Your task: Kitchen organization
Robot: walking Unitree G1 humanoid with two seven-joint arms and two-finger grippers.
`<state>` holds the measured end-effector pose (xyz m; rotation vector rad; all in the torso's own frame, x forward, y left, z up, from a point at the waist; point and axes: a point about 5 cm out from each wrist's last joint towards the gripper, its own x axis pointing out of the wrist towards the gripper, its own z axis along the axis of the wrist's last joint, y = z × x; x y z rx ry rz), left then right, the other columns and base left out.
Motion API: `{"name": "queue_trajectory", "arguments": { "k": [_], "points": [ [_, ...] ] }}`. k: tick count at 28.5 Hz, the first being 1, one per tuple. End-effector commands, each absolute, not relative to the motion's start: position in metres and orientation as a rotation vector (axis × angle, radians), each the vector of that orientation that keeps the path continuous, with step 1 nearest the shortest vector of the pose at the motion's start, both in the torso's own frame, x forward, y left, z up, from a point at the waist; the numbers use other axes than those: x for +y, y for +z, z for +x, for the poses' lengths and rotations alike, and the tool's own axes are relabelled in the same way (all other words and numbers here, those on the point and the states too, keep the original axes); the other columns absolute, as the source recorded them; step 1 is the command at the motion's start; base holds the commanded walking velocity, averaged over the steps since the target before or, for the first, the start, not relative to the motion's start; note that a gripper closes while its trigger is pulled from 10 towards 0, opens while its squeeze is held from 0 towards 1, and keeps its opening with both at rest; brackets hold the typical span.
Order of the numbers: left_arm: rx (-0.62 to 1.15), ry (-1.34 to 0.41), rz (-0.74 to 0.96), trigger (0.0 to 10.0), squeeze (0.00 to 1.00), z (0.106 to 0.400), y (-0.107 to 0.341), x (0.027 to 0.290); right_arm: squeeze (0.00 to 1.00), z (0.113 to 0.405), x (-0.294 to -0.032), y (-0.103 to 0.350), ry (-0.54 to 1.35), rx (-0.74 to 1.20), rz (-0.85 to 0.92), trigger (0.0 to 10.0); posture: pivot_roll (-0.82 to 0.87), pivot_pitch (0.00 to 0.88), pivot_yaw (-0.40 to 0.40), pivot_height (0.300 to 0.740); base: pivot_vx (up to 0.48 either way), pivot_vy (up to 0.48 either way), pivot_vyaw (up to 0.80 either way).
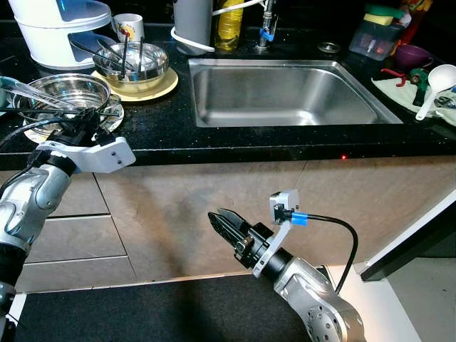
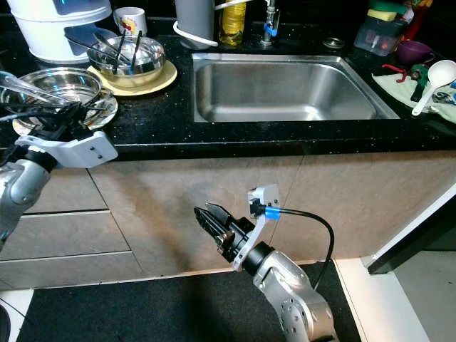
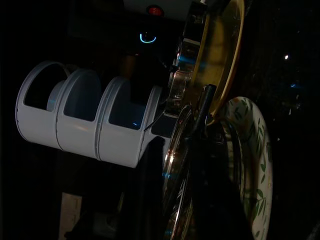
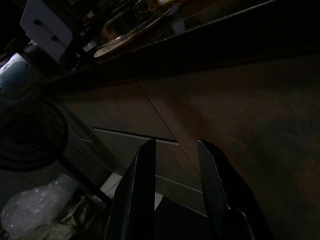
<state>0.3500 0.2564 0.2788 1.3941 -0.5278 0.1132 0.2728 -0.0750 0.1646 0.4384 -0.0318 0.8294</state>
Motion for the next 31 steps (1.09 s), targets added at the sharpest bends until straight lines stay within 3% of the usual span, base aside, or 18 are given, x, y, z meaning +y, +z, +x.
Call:
{"name": "queue_trajectory", "arguments": {
  "k": [1, 9, 10, 11, 24, 25, 27, 28, 30, 31],
  "points": [
    [-0.513, 0.085, 1.395, 10.0, 1.0, 0.352, 0.275, 0.254, 0.0, 0.271, -0.076, 0.166, 0.827, -0.032, 0.445, 10.0, -0.08, 0.196, -0.064, 0.74, 0.0, 0.0, 0.0],
    [-0.475, 0.105, 1.437, 10.0, 1.0, 0.358, 0.278, 0.258, 0.0, 0.27, -0.073, 0.168, 0.866, -0.03, 0.426, 10.0, -0.08, 0.195, -0.062, 0.74, 0.0, 0.0, 0.0],
    [-0.464, 0.104, 1.44, 10.0, 0.89, 0.359, 0.278, 0.258, 0.0, 0.269, -0.072, 0.168, 0.869, -0.032, 0.418, 10.0, -0.08, 0.195, -0.062, 0.74, 0.0, 0.0, 0.0],
    [-0.451, 0.108, 1.447, 10.0, 0.0, 0.36, 0.277, 0.26, 0.0, 0.269, -0.07, 0.172, 0.877, -0.044, 0.406, 10.0, -0.08, 0.196, -0.06, 0.74, 0.0, 0.0, 0.0],
    [-0.441, 0.11, 1.448, 10.0, 0.0, 0.373, 0.278, 0.255, 0.0, 0.27, -0.06, 0.193, 0.916, -0.116, 0.366, 10.0, -0.09, 0.197, -0.059, 0.74, 0.0, 0.0, 0.0],
    [-0.446, 0.105, 1.446, 8.1, 0.0, 0.373, 0.279, 0.253, 0.0, 0.27, -0.06, 0.193, 0.916, -0.116, 0.367, 10.0, -0.09, 0.197, -0.056, 0.74, 0.0, 0.0, 0.0],
    [-0.451, 0.102, 1.443, 8.1, 0.0, 0.374, 0.28, 0.252, 0.0, 0.269, -0.06, 0.193, 0.915, -0.116, 0.367, 10.0, -0.09, 0.197, -0.056, 0.74, 0.0, 0.0, 0.0],
    [-0.456, 0.095, 1.443, 2.3, 0.0, 0.374, 0.28, 0.25, 0.0, 0.268, -0.06, 0.193, 0.913, -0.116, 0.368, 10.0, -0.09, 0.197, -0.053, 0.74, 0.0, 0.0, 0.0],
    [-0.459, 0.09, 1.443, 2.3, 0.0, 0.374, 0.28, 0.249, 0.0, 0.268, -0.06, 0.193, 0.912, -0.116, 0.369, 10.0, -0.09, 0.197, -0.053, 0.74, 0.0, 0.0, 0.0],
    [-0.464, 0.083, 1.443, 0.6, 0.0, 0.374, 0.279, 0.248, 0.0, 0.268, -0.06, 0.193, 0.911, -0.116, 0.37, 10.0, -0.09, 0.196, -0.052, 0.74, 0.0, 0.0, 0.0]
  ]
}}
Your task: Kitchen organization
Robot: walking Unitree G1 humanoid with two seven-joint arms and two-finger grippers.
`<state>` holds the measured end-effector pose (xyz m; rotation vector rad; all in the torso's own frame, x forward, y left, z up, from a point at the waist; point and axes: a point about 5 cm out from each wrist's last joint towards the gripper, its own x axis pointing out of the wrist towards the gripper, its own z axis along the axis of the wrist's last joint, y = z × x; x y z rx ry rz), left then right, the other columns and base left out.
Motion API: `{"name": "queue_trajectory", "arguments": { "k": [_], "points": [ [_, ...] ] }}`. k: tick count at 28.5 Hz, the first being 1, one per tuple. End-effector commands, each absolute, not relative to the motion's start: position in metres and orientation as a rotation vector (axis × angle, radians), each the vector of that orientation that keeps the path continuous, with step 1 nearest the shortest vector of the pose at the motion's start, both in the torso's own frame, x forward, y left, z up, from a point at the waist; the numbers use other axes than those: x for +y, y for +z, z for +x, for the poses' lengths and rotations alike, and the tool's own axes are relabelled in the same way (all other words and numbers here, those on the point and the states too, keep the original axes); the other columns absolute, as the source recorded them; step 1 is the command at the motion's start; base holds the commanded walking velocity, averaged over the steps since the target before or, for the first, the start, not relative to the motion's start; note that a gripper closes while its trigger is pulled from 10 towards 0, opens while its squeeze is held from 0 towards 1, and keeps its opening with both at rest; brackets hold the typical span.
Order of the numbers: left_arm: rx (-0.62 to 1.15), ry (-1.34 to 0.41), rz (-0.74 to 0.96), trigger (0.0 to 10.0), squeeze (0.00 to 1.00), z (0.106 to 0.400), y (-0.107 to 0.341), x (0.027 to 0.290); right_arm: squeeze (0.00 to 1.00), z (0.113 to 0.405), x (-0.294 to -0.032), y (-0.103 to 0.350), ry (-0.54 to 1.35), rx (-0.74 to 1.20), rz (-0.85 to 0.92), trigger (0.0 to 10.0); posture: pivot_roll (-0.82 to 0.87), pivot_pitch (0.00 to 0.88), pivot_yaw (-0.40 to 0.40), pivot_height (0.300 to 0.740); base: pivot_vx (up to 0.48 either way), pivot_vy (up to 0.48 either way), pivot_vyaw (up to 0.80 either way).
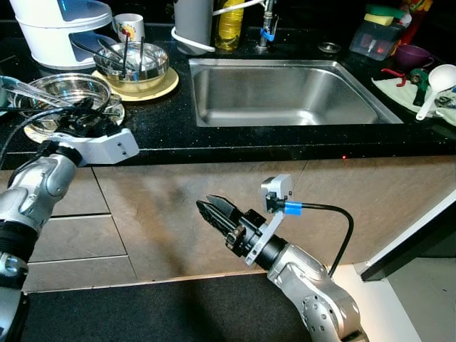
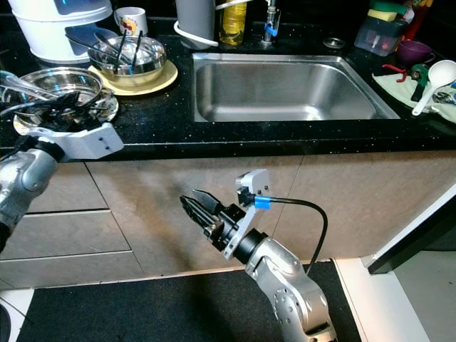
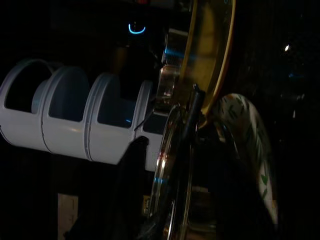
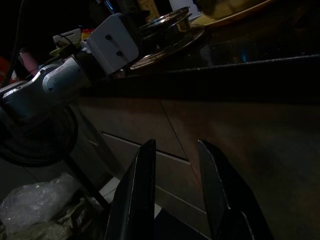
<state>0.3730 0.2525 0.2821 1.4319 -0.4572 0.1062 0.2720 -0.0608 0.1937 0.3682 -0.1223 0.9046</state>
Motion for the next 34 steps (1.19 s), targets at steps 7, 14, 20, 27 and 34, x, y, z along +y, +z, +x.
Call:
{"name": "queue_trajectory", "arguments": {
  "k": [7, 14, 20, 27, 34],
  "points": [
    [-0.475, 0.069, 1.446, 0.0, 0.0, 0.375, 0.278, 0.247, 0.0, 0.267, -0.059, 0.193, 0.91, -0.116, 0.375, 10.0, -0.09, 0.187, -0.055, 0.74, 0.0, 0.0, 0.0],
    [-0.483, 0.068, 1.449, 0.0, 0.0, 0.374, 0.279, 0.247, 0.0, 0.267, -0.058, 0.192, 0.913, -0.113, 0.381, 10.0, -0.09, 0.18, -0.057, 0.74, 0.0, 0.0, 0.0],
    [-0.501, 0.063, 1.449, 0.0, 0.0, 0.374, 0.282, 0.245, 0.0, 0.267, -0.058, 0.192, 0.913, -0.114, 0.385, 10.0, -0.09, 0.179, -0.056, 0.74, 0.0, 0.0, 0.0],
    [-0.559, 0.081, 1.448, 0.0, 0.0, 0.372, 0.305, 0.242, 0.0, 0.268, -0.06, 0.195, 0.904, -0.121, 0.406, 10.0, -0.09, 0.189, -0.056, 0.74, 0.0, 0.0, 0.0],
    [-0.65, 0.141, 1.418, 0.0, 0.0, 0.362, 0.349, 0.239, 0.0, 0.269, -0.061, 0.195, 0.9, -0.12, 0.431, 10.0, -0.09, 0.193, -0.058, 0.74, 0.0, 0.0, 0.0]
  ]
}}
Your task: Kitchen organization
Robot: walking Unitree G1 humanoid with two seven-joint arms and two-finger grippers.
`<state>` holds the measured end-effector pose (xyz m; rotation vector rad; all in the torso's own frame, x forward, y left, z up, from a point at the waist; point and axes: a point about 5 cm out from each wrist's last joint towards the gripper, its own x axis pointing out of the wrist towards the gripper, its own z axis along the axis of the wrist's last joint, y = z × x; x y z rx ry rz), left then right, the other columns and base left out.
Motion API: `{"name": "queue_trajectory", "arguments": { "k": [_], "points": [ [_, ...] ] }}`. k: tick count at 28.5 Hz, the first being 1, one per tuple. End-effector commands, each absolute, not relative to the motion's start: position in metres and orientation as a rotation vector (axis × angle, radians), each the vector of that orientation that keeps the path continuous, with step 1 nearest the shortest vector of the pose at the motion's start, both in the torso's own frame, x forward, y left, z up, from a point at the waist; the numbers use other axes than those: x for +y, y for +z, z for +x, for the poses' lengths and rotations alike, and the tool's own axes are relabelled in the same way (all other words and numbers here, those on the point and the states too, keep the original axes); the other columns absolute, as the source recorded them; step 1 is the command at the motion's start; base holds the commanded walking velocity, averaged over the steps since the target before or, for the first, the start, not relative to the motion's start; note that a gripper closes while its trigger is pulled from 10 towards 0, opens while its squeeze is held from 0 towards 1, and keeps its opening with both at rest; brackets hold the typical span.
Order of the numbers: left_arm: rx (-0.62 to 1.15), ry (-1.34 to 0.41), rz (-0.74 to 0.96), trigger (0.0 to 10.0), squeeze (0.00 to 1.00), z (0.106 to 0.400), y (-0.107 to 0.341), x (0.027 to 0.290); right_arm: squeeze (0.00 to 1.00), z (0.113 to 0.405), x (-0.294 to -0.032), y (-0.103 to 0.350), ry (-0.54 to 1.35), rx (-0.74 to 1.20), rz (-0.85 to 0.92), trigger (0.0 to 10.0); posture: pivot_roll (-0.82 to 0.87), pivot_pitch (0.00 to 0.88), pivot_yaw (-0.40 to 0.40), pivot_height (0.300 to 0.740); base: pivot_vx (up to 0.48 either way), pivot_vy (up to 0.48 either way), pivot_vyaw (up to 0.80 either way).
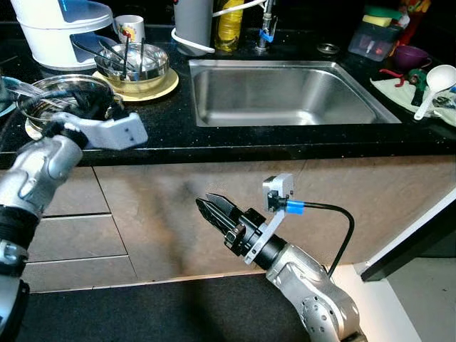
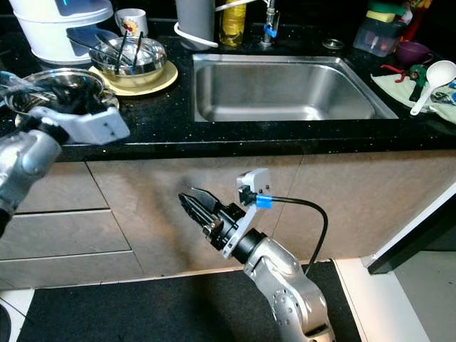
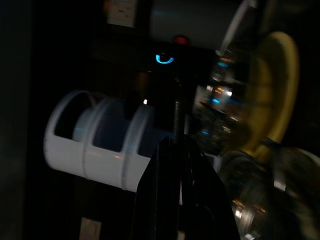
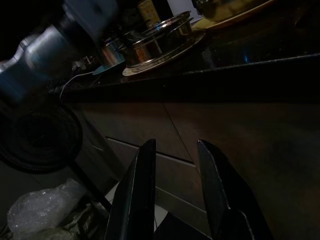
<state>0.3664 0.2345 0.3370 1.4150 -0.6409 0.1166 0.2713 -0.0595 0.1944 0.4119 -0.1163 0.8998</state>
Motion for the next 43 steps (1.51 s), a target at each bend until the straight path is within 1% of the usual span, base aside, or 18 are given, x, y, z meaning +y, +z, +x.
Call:
{"name": "queue_trajectory", "arguments": {
  "k": [1, 8, 11, 12, 13, 14, 15, 19, 20, 21, 24, 25, 28, 30, 33, 38, 40, 43],
  "points": [
    [-0.664, 0.152, 1.4, 0.0, 0.0, 0.36, 0.359, 0.239, 0.0, 0.268, -0.061, 0.195, 0.901, -0.119, 0.433, 10.0, -0.09, 0.193, -0.058, 0.74, 0.0, 0.0, 0.0],
    [-0.719, 0.187, 1.3, 0.0, 0.0, 0.346, 0.402, 0.235, 0.0, 0.269, -0.061, 0.195, 0.905, -0.116, 0.446, 10.0, -0.08, 0.194, -0.062, 0.74, 0.0, 0.0, 0.0],
    [-0.734, 0.11, 0.804, 0.0, 0.0, 0.34, 0.431, 0.232, 0.0, 0.269, -0.061, 0.196, 0.906, -0.116, 0.452, 10.0, -0.08, 0.193, -0.063, 0.74, 0.0, 0.0, 0.0],
    [-0.734, 0.11, 0.804, 0.0, 0.0, 0.34, 0.431, 0.232, 0.0, 0.269, -0.061, 0.196, 0.906, -0.116, 0.452, 10.0, -0.08, 0.193, -0.063, 0.74, 0.0, 0.0, 0.0],
    [-0.771, -0.062, 0.407, 0.0, 0.0, 0.336, 0.444, 0.218, 0.0, 0.27, -0.061, 0.196, 0.906, -0.117, 0.457, 10.0, -0.08, 0.193, -0.063, 0.74, 0.0, 0.0, 0.0],
    [-0.774, -0.154, 0.226, 0.0, 0.0, 0.335, 0.447, 0.212, 0.0, 0.27, -0.061, 0.196, 0.906, -0.117, 0.46, 10.0, -0.08, 0.191, -0.062, 0.74, 0.0, 0.0, 0.0],
    [-0.774, -0.154, 0.226, 0.0, 0.0, 0.335, 0.447, 0.212, 0.0, 0.27, -0.061, 0.196, 0.906, -0.117, 0.46, 10.0, -0.08, 0.191, -0.062, 0.74, 0.0, 0.0, 0.0],
    [-0.752, -0.345, -0.252, 0.0, 0.0, 0.332, 0.451, 0.203, 0.0, 0.27, -0.061, 0.197, 0.905, -0.121, 0.464, 10.0, -0.09, 0.191, -0.059, 0.74, 0.0, 0.0, 0.0],
    [-0.752, -0.345, -0.252, 0.0, 0.0, 0.332, 0.451, 0.203, 0.0, 0.27, -0.061, 0.197, 0.905, -0.121, 0.464, 10.0, -0.09, 0.191, -0.059, 0.74, 0.0, 0.0, 0.0],
    [-0.744, -0.381, -0.424, 0.0, 0.0, 0.331, 0.451, 0.205, 0.0, 0.27, -0.062, 0.198, 0.903, -0.124, 0.466, 10.0, -0.09, 0.191, -0.057, 0.74, 0.0, 0.0, 0.0],
    [-0.711, -0.422, -0.546, 0.0, 0.0, 0.331, 0.449, 0.205, 0.0, 0.27, -0.063, 0.199, 0.9, -0.126, 0.467, 10.0, -0.09, 0.192, -0.057, 0.74, 0.0, 0.0, 0.0],
    [-0.711, -0.422, -0.546, 0.0, 0.0, 0.331, 0.449, 0.205, 0.0, 0.27, -0.063, 0.199, 0.9, -0.126, 0.467, 10.0, -0.09, 0.192, -0.057, 0.74, 0.0, 0.0, 0.0],
    [-0.492, -0.48, -0.333, 0.0, 0.0, 0.337, 0.412, 0.195, 0.0, 0.27, -0.064, 0.199, 0.888, -0.131, 0.466, 10.0, -0.09, 0.193, -0.057, 0.74, 0.0, 0.0, 0.0],
    [-0.345, -0.507, -0.083, 0.0, 0.0, 0.34, 0.376, 0.187, 0.0, 0.271, -0.065, 0.199, 0.874, -0.138, 0.463, 10.0, -0.09, 0.193, -0.057, 0.74, 0.0, 0.0, 0.0],
    [-0.209, -0.527, 0.145, 0.0, 0.0, 0.337, 0.334, 0.177, 0.0, 0.272, -0.066, 0.2, 0.862, -0.145, 0.46, 10.0, -0.09, 0.193, -0.057, 0.74, 0.0, 0.0, 0.0],
    [-0.151, -0.59, 0.149, 0.0, 0.0, 0.33, 0.302, 0.159, 0.0, 0.273, -0.067, 0.2, 0.856, -0.149, 0.46, 10.0, -0.08, 0.2, -0.052, 0.74, 0.0, 0.0, 0.0],
    [-0.148, -0.634, 0.028, 0.0, 0.0, 0.323, 0.289, 0.148, 0.0, 0.273, -0.067, 0.201, 0.852, -0.151, 0.458, 10.0, -0.08, 0.202, -0.049, 0.74, 0.0, 0.0, 0.0],
    [-0.138, -0.595, -0.015, 0.0, 0.0, 0.321, 0.276, 0.144, 0.0, 0.273, -0.068, 0.201, 0.846, -0.151, 0.453, 10.0, -0.09, 0.202, -0.047, 0.74, 0.0, 0.0, 0.0]
  ]
}}
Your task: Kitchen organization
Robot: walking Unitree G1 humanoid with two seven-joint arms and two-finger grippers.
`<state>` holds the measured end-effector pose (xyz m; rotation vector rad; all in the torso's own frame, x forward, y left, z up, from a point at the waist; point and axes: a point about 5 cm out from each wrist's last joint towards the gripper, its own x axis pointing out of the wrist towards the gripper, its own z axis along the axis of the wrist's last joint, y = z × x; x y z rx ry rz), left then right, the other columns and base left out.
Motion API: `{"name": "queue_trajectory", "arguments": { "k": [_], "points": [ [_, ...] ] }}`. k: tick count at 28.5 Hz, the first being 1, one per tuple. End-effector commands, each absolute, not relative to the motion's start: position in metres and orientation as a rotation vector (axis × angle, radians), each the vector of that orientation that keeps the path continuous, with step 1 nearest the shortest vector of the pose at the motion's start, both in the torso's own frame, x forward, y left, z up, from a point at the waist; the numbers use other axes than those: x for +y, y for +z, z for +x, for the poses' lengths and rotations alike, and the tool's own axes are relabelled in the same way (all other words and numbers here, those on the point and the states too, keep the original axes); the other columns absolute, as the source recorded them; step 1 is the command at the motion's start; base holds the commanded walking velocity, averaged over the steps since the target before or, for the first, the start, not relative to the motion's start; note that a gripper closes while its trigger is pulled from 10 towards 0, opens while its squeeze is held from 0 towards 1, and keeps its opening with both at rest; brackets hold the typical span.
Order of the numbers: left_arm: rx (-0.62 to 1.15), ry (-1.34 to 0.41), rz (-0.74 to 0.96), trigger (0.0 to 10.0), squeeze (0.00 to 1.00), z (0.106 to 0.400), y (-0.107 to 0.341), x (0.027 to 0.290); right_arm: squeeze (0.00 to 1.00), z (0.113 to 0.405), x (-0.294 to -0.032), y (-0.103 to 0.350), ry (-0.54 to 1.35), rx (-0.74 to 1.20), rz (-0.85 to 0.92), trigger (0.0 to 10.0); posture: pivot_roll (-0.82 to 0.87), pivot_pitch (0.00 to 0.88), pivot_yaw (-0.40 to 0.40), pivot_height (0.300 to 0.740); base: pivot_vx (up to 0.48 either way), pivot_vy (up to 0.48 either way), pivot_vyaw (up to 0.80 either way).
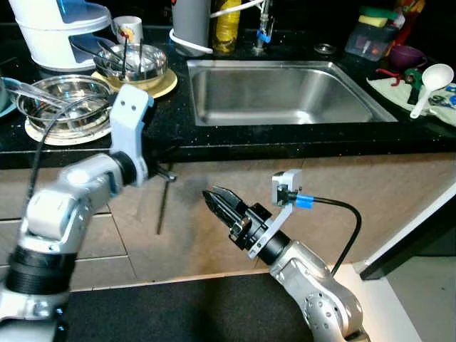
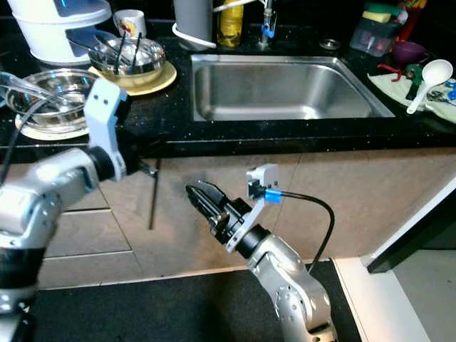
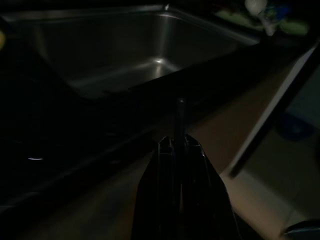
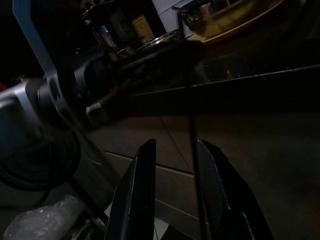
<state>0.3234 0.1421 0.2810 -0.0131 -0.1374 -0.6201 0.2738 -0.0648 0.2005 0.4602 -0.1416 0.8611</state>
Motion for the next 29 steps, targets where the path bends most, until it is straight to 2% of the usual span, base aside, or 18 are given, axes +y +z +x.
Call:
{"name": "queue_trajectory", "arguments": {
  "k": [1, 7, 12, 14, 17, 20, 21, 23, 24, 25, 26, 29],
  "points": [
    [-0.143, -0.565, 0.002, 0.0, 0.0, 0.32, 0.269, 0.145, 0.0, 0.272, -0.068, 0.199, 0.845, -0.147, 0.447, 10.0, -0.09, 0.201, -0.047, 0.74, 0.0, 0.0, 0.0],
    [-0.205, -0.463, 0.042, 0.0, 0.0, 0.314, 0.236, 0.155, 0.0, 0.273, -0.07, 0.188, 0.813, -0.117, 0.361, 10.0, -0.08, 0.199, -0.046, 0.74, 0.0, 0.0, 0.0],
    [-0.226, -0.415, 0.008, 0.0, 0.0, 0.301, 0.207, 0.162, 0.0, 0.274, -0.071, 0.181, 0.779, -0.107, 0.289, 10.0, -0.09, 0.197, -0.044, 0.74, 0.0, 0.0, 0.0],
    [-0.237, -0.369, 0.058, 0.0, 0.0, 0.293, 0.193, 0.167, 0.0, 0.275, -0.073, 0.173, 0.746, -0.101, 0.212, 10.0, -0.1, 0.19, -0.047, 0.74, 0.0, 0.0, 0.0],
    [-0.243, -0.297, 0.011, 0.0, 0.0, 0.291, 0.187, 0.174, 0.0, 0.278, -0.08, 0.163, 0.673, -0.105, 0.088, 10.0, -0.09, 0.185, -0.051, 0.74, 0.0, 0.0, 0.0],
    [-0.223, -0.321, -0.068, 0.0, 0.0, 0.29, 0.184, 0.173, 0.0, 0.278, -0.079, 0.157, 0.678, -0.107, -0.012, 10.0, -0.09, 0.18, -0.054, 0.74, 0.0, 0.0, 0.0],
    [-0.197, -0.375, -0.154, 0.0, 0.0, 0.289, 0.179, 0.17, 0.0, 0.277, -0.078, 0.152, 0.691, -0.111, -0.087, 10.0, -0.09, 0.173, -0.058, 0.74, 0.0, 0.0, 0.0],
    [-0.153, -0.476, -0.189, 0.0, 0.0, 0.287, 0.172, 0.165, 0.0, 0.273, -0.074, 0.148, 0.735, -0.102, -0.102, 10.0, -0.09, 0.173, -0.058, 0.74, 0.0, 0.0, 0.0],
    [-0.148, -0.513, -0.168, 0.0, 0.0, 0.286, 0.169, 0.164, 0.43, 0.271, -0.071, 0.146, 0.769, -0.089, -0.08, 10.0, -0.09, 0.169, -0.062, 0.74, 0.0, 0.0, 0.0],
    [-0.148, -0.513, -0.168, 0.0, 0.0, 0.286, 0.169, 0.164, 0.43, 0.271, -0.071, 0.146, 0.769, -0.089, -0.08, 10.0, -0.09, 0.169, -0.062, 0.74, 0.0, 0.0, 0.0],
    [-0.151, -0.533, -0.155, 0.0, 0.0, 0.285, 0.168, 0.164, 1.0, 0.268, -0.069, 0.145, 0.797, -0.078, -0.056, 10.0, -0.09, 0.169, -0.062, 0.74, 0.0, 0.0, 0.0],
    [-0.193, -0.587, -0.185, 0.0, 0.0, 0.284, 0.173, 0.162, 1.0, 0.264, -0.066, 0.143, 0.838, -0.065, -0.049, 10.0, -0.09, 0.16, -0.064, 0.74, 0.0, 0.0, 0.0]
  ]
}}
